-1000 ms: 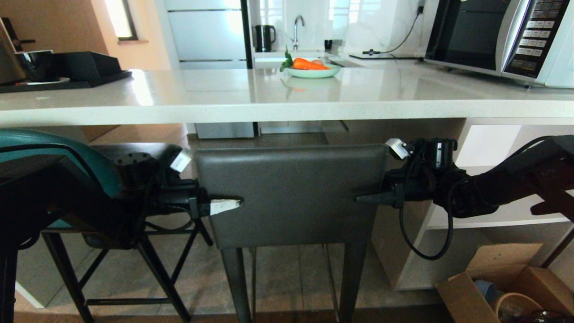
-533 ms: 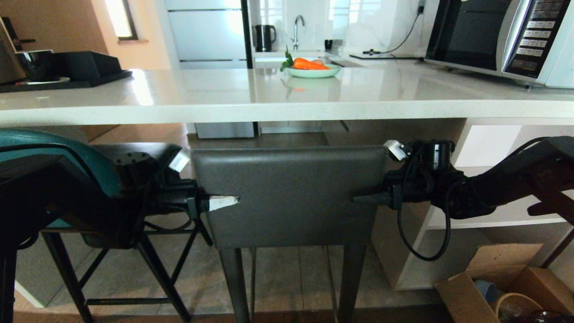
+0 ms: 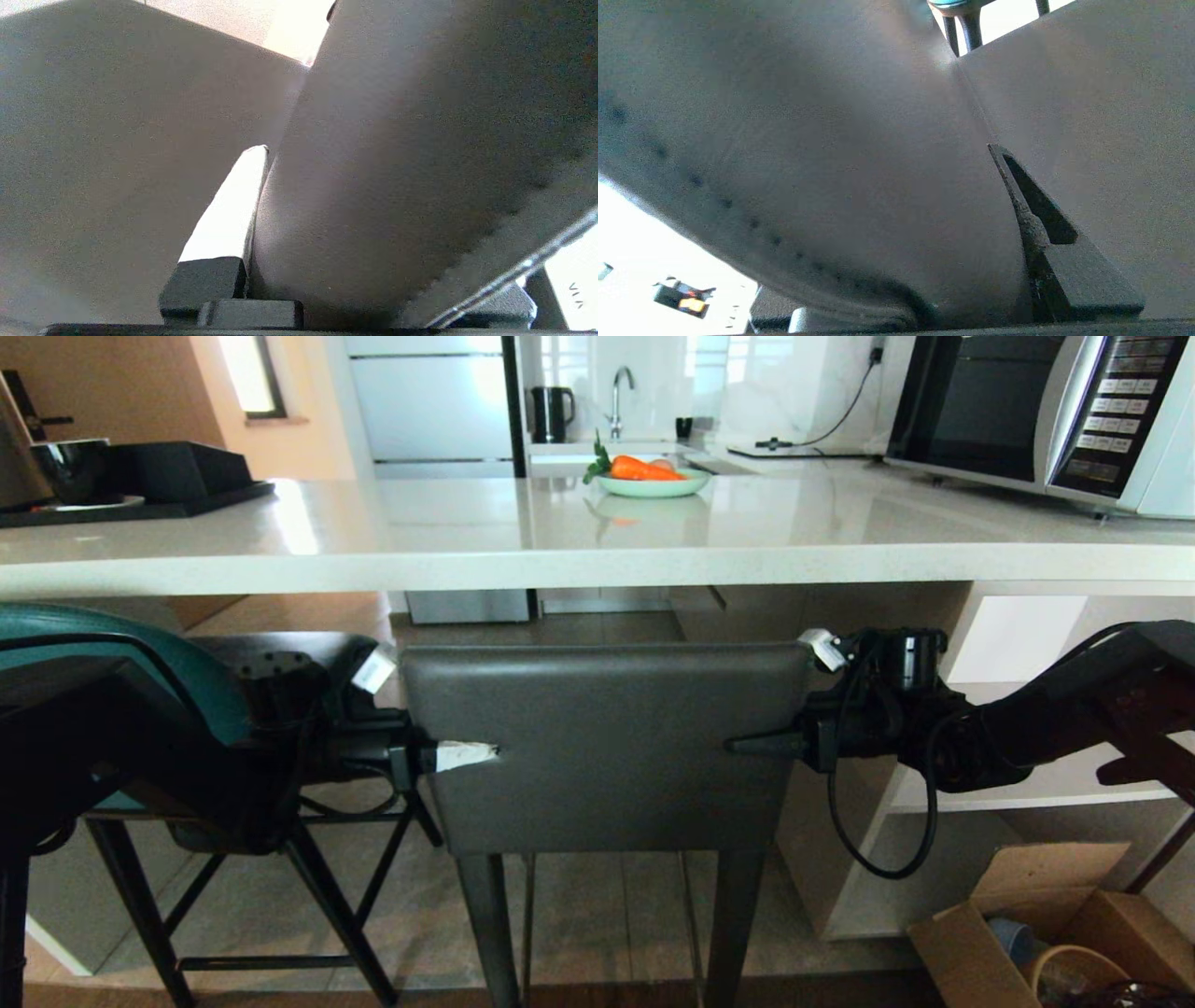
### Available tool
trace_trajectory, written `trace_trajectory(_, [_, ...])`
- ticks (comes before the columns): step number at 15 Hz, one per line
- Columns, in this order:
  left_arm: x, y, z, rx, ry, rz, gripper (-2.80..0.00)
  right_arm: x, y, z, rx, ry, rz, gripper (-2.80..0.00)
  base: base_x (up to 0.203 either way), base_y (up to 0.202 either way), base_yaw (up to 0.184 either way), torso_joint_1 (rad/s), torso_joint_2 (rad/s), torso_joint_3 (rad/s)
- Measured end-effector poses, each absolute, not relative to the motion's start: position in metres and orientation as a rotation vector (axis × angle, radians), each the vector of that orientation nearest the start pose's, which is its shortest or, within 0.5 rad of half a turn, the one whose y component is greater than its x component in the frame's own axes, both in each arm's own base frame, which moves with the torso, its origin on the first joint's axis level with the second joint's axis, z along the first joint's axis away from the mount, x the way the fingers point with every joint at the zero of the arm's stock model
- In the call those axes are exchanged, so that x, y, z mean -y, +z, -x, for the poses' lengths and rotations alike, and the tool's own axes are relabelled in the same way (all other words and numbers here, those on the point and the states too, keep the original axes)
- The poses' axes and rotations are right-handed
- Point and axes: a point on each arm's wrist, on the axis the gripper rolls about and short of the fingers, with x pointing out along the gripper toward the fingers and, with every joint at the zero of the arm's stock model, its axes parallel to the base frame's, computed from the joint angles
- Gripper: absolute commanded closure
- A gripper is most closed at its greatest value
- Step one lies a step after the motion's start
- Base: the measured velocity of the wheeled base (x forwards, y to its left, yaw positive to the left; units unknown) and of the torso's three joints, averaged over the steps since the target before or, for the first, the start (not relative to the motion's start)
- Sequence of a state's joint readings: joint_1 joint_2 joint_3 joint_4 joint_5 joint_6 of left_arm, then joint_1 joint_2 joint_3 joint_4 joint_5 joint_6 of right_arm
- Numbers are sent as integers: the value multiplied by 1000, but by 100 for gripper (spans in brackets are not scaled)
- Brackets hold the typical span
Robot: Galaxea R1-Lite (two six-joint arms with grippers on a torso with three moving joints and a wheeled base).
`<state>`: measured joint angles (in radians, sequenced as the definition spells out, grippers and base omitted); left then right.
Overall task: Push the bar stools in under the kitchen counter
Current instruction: Pull the gray chair out from under the dining table
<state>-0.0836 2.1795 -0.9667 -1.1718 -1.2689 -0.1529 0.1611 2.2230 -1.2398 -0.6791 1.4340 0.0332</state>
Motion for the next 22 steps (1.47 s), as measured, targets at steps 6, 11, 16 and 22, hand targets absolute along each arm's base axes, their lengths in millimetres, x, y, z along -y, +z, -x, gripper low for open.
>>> trace_trajectory(6, [69,118,-367,-233,-1375,262,0,-89,127,-399,-363,1567,-293,0,0,0,0,0,0,0])
trace_trajectory(11, [72,123,-355,-237,-1386,268,0,-87,132,-373,-370,1554,-293,0,0,0,0,0,0,0])
trace_trajectory(16, [81,113,-351,-168,-1415,224,0,-87,125,-365,-274,1572,-219,0,0,0,0,0,0,0])
trace_trajectory(22, [89,86,-364,-102,-1439,176,0,-87,114,-362,-298,1587,-236,0,0,0,0,0,0,0])
